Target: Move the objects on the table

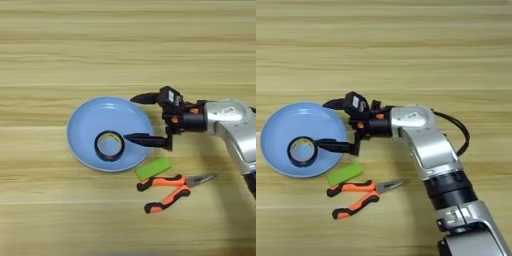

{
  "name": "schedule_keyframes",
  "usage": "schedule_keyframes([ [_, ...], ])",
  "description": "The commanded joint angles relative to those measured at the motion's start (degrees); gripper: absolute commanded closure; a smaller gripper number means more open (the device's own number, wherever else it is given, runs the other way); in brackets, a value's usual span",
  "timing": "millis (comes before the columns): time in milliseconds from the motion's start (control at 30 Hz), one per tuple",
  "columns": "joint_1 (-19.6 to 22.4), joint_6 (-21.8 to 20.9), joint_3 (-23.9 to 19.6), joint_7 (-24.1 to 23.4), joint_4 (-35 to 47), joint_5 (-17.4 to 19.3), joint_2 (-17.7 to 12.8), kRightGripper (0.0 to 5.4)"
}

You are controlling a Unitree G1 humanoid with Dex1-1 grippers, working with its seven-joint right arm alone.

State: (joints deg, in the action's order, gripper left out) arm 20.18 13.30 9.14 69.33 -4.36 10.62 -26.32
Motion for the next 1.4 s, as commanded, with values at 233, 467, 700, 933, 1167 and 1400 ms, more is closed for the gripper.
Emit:
schedule_keyframes([
  [233,0.0,-0.6,-4.4,0.9,3.1,2.4,-6.8,0.04],
  [467,-2.4,-1.7,-6.2,1.9,2.9,3.4,-8.9,0.04],
  [700,1.7,-3.8,-9.0,-4.5,-5.1,0.9,-7.3,0.04],
  [933,6.9,-7.0,-9.2,-10.3,-15.2,-2.2,-6.4,0.04],
  [1167,8.6,-9.4,-9.1,-11.5,-20.2,-3.4,-6.8,0.04],
  [1400,11.1,-12.0,-9.8,-12.6,-26.6,-4.6,-7.5,0.04],
])
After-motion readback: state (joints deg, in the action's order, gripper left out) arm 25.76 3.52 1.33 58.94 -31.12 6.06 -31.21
